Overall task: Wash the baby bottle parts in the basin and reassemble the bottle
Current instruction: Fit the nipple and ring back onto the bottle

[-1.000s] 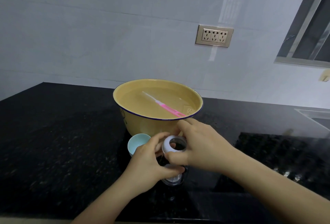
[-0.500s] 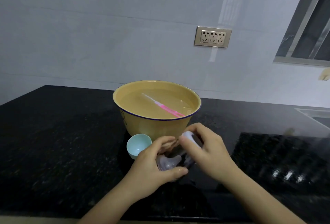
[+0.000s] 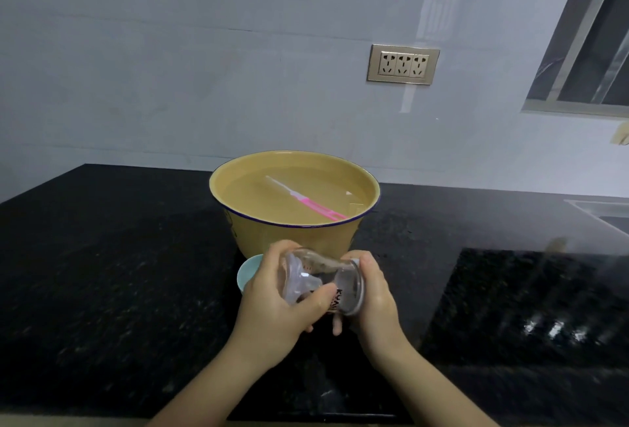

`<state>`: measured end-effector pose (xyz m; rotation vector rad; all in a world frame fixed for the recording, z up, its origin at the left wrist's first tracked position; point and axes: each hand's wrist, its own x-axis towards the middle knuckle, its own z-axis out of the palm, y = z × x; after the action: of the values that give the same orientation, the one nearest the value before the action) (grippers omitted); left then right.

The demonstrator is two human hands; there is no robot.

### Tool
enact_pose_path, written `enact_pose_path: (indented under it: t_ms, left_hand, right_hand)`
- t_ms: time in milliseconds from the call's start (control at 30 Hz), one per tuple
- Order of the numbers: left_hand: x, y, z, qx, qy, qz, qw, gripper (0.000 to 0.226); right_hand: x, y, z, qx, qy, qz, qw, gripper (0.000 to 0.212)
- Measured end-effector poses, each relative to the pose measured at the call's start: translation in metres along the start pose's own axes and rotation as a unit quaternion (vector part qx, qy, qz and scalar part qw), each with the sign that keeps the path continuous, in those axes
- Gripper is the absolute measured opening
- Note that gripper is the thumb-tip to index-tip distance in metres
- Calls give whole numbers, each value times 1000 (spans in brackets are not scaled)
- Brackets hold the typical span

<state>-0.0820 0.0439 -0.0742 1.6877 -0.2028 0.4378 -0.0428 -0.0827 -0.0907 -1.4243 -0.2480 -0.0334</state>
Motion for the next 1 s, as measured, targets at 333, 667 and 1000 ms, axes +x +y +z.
enact_pose_path:
  t_ms: [333, 667, 1000]
  left_hand:
    - [22, 21, -7, 182, -50, -2, 982, 64]
    - [29, 33, 11, 34, -71, 75, 994, 64]
    - [62, 48, 10, -249, -19, -25, 968, 55]
  right_hand:
    - [7, -3, 0, 229, -22, 168, 959, 56]
    - [5, -14, -5, 352, -177, 233, 889, 53]
    - [0, -3, -10, 197, -176, 165, 950, 36]
